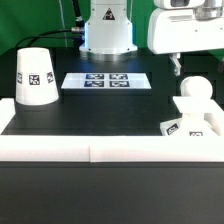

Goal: Assemble lamp

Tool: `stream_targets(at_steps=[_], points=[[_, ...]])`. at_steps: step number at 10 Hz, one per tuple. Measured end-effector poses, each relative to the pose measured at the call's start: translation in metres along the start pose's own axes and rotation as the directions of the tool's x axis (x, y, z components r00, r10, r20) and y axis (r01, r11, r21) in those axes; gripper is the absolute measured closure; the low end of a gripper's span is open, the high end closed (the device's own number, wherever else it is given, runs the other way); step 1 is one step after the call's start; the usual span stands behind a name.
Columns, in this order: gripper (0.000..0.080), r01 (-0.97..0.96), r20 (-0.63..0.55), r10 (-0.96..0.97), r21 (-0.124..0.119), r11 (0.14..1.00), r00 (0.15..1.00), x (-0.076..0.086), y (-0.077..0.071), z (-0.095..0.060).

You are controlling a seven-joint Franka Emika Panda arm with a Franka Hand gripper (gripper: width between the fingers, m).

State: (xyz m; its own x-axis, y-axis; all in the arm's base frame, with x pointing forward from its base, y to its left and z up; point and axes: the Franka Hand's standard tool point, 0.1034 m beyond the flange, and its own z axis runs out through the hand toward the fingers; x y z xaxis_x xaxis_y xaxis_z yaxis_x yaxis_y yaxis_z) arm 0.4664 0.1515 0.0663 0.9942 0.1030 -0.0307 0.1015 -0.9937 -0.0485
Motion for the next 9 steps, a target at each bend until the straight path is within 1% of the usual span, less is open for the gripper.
stream_targets(at_steps=[1, 4, 5, 7, 9], points=[[0.0101, 0.010, 0.096, -0.009, -0.010, 1.000, 0.995, -0.003, 0.001, 0.000], [0.0101, 0.018, 0.268, -0.012, -0.019, 1.000, 0.963, 0.005, -0.003, 0.005], [0.0101, 0.019, 0.354, -0.008, -0.026, 0.999, 0.935, 0.003, -0.002, 0.005], [0.0101, 0.022, 0.486, -0.002, -0.034, 0.999, 0.874, 0.002, -0.002, 0.008], [0.0101, 0.028, 0.609, 0.003, -0.041, 0.999, 0.793, -0.001, -0.003, 0.011]])
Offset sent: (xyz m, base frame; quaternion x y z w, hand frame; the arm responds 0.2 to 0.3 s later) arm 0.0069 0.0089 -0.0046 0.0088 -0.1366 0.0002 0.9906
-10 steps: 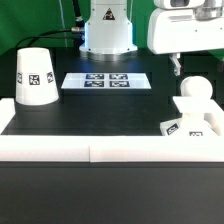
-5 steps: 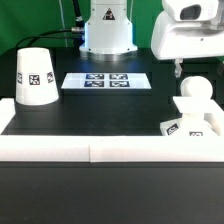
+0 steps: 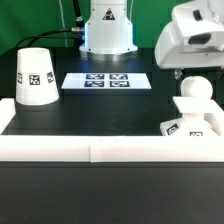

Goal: Assemble lamp

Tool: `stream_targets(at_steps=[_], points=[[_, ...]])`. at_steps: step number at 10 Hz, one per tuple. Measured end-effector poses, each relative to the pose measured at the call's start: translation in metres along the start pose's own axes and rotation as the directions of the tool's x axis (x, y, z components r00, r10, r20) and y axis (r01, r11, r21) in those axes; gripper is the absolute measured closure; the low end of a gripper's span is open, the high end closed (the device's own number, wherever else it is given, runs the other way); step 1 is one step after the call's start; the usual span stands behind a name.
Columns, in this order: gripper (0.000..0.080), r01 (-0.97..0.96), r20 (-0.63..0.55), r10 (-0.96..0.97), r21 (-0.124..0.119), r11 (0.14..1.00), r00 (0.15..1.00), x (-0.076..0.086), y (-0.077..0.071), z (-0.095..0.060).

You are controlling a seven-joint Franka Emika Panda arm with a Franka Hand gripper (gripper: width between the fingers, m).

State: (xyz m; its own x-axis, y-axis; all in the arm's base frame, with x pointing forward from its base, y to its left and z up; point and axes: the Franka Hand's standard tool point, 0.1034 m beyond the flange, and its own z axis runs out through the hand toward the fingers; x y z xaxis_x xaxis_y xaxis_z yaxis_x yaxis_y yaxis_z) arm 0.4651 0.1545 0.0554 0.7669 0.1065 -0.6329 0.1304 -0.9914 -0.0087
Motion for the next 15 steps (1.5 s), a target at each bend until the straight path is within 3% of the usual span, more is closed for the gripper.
stream_targets(at_steps=[3, 5, 10, 15], points=[[0.0101, 0.003, 0.162, -0.002, -0.008, 1.000, 0.987, 0.003, 0.000, 0.005], [0.0101, 0.003, 0.139, -0.002, -0.005, 1.000, 0.990, 0.008, -0.001, 0.006], [0.0101, 0.000, 0.126, 0.000, -0.005, 1.000, 0.992, 0.011, -0.001, 0.028], [0.0101, -0.008, 0.122, 0.008, -0.005, 1.000, 0.992, 0.012, 0.000, 0.039]])
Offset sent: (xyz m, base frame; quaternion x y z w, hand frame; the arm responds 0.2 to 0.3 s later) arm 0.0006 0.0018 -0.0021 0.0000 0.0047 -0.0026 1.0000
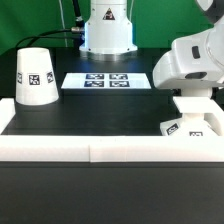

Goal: Assemble lamp

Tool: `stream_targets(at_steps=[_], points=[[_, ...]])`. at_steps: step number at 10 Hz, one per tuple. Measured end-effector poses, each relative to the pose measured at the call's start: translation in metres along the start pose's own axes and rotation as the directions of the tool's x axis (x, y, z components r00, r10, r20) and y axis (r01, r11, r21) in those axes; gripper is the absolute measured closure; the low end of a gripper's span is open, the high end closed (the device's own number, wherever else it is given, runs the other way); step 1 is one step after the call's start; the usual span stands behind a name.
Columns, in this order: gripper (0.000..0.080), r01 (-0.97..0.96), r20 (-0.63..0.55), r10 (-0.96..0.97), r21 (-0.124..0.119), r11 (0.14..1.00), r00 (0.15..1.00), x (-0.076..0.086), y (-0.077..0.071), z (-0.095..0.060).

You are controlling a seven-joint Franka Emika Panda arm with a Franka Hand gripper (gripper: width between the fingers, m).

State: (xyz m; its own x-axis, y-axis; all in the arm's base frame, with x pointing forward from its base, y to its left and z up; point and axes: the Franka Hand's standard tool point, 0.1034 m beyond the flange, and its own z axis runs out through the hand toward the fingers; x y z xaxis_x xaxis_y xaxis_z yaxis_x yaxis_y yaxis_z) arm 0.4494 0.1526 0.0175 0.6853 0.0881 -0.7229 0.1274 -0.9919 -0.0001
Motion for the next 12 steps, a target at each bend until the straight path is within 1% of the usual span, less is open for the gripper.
stream_targets(at_steps=[1, 2, 7, 8, 9, 12], points=[[0.0101, -0.004, 0.000, 0.004, 0.000, 1.000, 1.000, 0.000, 0.000, 0.001], [0.0214, -0.007, 0.001, 0.007, 0.000, 1.000, 1.000, 0.000, 0.000, 0.002], [0.0223, -0.001, 0.001, 0.001, 0.000, 1.000, 1.000, 0.000, 0.001, 0.001], [0.0223, 0.024, -0.003, -0.024, 0.003, 1.000, 1.000, -0.002, 0.006, -0.004], [0.0223, 0.050, 0.000, -0.050, 0.006, 0.999, 0.999, -0.009, 0.014, -0.016], [0.0222, 0.096, 0.013, -0.096, 0.017, 0.995, 0.995, -0.028, 0.029, -0.048]])
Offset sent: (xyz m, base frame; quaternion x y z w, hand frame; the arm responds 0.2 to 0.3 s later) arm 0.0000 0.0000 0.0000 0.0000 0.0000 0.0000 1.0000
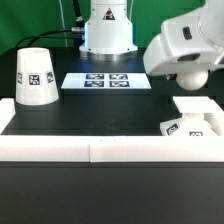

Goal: Assemble lamp

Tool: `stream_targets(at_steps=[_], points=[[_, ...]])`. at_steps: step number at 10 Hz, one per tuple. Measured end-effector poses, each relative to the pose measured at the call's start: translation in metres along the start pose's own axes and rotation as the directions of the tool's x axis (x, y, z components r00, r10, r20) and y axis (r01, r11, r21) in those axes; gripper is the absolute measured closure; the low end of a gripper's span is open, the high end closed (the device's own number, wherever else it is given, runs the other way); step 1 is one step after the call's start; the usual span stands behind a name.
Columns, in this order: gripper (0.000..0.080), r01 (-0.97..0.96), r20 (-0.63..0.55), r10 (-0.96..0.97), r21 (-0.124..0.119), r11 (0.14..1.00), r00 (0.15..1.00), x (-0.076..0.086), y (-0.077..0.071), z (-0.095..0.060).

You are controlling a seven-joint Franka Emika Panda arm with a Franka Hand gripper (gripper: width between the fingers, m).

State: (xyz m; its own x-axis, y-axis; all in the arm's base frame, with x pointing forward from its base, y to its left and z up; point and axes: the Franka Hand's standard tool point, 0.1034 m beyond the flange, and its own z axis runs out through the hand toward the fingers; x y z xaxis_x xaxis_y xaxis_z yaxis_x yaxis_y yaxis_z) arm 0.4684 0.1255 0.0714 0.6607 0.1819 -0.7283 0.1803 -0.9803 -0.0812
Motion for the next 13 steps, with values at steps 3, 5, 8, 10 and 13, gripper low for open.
stream_targets(at_steps=[3, 5, 8, 10, 13], points=[[0.0220, -0.009, -0.050, 0.009, 0.003, 1.000, 0.999, -0.010, 0.006, -0.022], [0.0220, -0.010, -0.143, 0.010, 0.002, 1.000, 0.990, 0.003, 0.006, -0.027], [0.0220, 0.015, -0.345, -0.019, -0.013, 1.000, 0.938, 0.005, 0.017, -0.032], [0.0220, 0.049, -0.485, -0.064, -0.043, 0.998, 0.872, 0.008, 0.023, -0.050], [0.0220, 0.077, -0.640, -0.122, -0.098, 0.992, 0.759, -0.001, 0.033, -0.070]])
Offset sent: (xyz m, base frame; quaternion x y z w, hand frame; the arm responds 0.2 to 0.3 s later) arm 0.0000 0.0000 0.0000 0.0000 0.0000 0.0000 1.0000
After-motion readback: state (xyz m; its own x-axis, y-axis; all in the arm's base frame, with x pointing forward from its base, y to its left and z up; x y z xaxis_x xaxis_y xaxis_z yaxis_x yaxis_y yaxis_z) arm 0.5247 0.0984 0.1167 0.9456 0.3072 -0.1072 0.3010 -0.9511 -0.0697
